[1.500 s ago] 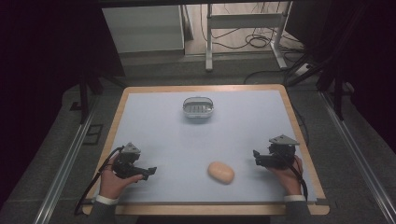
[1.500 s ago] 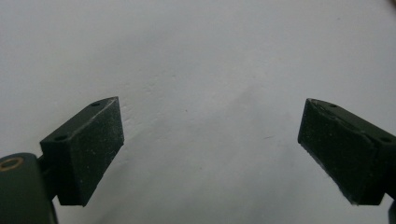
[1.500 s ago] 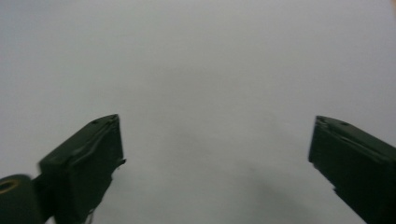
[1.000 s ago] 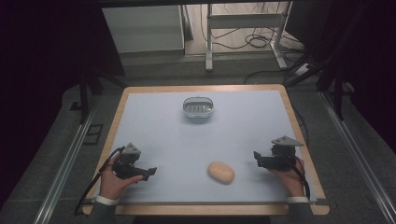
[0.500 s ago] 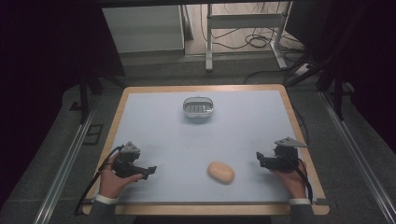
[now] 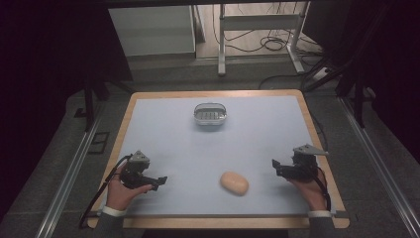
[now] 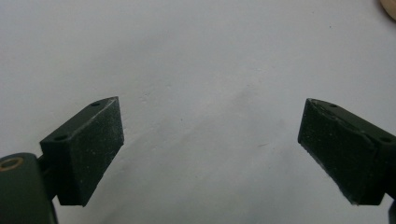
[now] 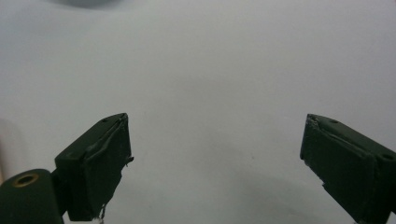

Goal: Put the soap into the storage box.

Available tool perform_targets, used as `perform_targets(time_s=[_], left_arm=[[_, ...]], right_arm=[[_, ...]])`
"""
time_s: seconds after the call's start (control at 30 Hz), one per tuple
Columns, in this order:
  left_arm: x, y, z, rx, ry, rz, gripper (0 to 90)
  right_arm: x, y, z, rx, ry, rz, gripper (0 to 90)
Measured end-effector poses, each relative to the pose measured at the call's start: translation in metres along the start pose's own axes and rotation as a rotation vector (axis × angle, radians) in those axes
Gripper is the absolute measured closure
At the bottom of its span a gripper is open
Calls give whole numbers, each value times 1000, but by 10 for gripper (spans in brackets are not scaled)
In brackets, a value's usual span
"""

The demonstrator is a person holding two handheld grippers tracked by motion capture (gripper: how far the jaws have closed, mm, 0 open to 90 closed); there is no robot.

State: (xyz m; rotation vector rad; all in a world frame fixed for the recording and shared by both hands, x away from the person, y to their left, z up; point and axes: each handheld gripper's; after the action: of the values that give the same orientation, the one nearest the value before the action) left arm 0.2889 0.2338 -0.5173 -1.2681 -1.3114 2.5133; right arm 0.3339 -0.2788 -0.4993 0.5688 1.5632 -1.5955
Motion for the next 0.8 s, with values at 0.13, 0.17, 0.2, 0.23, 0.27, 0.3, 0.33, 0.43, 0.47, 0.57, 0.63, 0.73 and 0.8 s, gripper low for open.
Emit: perform_targets(time_s=[0.13, 0.17, 0.2, 0.23, 0.27, 0.3, 0.33, 0.43, 0.47, 0.57, 0.63, 0.73, 0.8], left_arm=[[0, 0, 0, 7, -4, 9, 71], [0, 0, 0, 7, -5, 11, 72], [-1, 0, 0, 10, -5, 12, 73], [-1, 0, 0, 12, -4, 14, 73], [-1, 0, 0, 13, -5, 15, 73], [-1, 0, 0, 13, -6, 15, 73], [-1, 1, 0, 15, -7, 14, 73], [-1, 1, 0, 16, -7, 13, 74], [-1, 2, 1, 18, -7, 14, 75], [-1, 2, 2, 21, -3, 18, 78], [-1, 2, 2, 18, -1, 18, 78], [-2, 2, 3, 17, 0, 17, 78], [-2, 2, 3, 17, 1, 17, 78]], right_arm=[[-5, -2, -6, -12, -7, 9, 98], [-6, -3, -7, -14, -17, 10, 99], [-8, -4, -8, -14, -23, 13, 101], [-10, -5, -10, -20, -29, 12, 103], [-11, -6, -11, -22, -37, 11, 103], [-13, -6, -12, -22, -52, 5, 103], [-14, -7, -13, -24, -65, 1, 103], [-18, -9, -15, -40, -84, -12, 106], [-18, -10, -16, -46, -88, -17, 109], [-20, -12, -17, -58, -102, -28, 118], [-21, -13, -18, -63, -108, -35, 119], [-23, -15, -19, -67, -112, -42, 119], [-25, -16, -21, -80, -119, -44, 119]])
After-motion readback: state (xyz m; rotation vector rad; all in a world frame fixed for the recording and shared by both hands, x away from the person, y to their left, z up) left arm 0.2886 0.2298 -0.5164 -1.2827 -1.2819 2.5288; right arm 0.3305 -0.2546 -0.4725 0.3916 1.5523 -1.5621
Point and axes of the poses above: each handheld gripper's, and its own axes: y roughly forward along the jaws, x roughly out of its underside, z roughly to its right, and after that the axes turned 14 degrees about x, right-handed
